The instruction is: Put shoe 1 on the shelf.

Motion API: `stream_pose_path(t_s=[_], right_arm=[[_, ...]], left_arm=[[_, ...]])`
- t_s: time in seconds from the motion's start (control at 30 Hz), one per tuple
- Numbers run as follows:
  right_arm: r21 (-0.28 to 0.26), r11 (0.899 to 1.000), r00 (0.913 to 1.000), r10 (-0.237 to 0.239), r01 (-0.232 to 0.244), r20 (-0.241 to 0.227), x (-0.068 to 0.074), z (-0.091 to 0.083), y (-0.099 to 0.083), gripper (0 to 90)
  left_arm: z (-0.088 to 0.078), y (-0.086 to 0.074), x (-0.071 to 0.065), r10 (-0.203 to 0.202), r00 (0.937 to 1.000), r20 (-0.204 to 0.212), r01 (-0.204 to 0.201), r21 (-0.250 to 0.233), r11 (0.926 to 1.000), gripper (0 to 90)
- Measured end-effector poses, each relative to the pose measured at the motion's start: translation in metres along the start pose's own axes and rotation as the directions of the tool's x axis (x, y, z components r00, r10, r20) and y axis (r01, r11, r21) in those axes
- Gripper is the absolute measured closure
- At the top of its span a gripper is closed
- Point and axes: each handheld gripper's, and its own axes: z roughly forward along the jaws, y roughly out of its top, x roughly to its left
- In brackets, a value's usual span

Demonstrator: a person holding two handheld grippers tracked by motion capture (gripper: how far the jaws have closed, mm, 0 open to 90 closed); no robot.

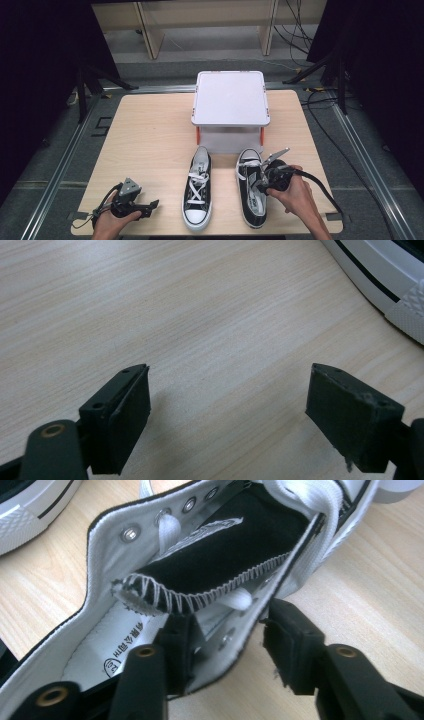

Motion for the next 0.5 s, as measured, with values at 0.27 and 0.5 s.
stream_pose_path(t_s=[0.27, 0.5], right_arm=[[0.011, 1.0, 0.9997, -0.023, 0.023, -0.004, -0.006, -0.003, 0.001, 71.4], [0.016, 1.0, 0.999, 0.007, -0.007, -0.044, -0.023, -0.003, 0.003, 74.5]], left_arm=[[-0.002, 0.0, 0.001, 0.03, 0.9995, 0.014, -0.03, 0.008, 0.9995, 17.4], [-0.001, 0.0, 0.001, 0.033, 0.9993, 0.016, -0.033, 0.007, 0.9994, 17.4]])
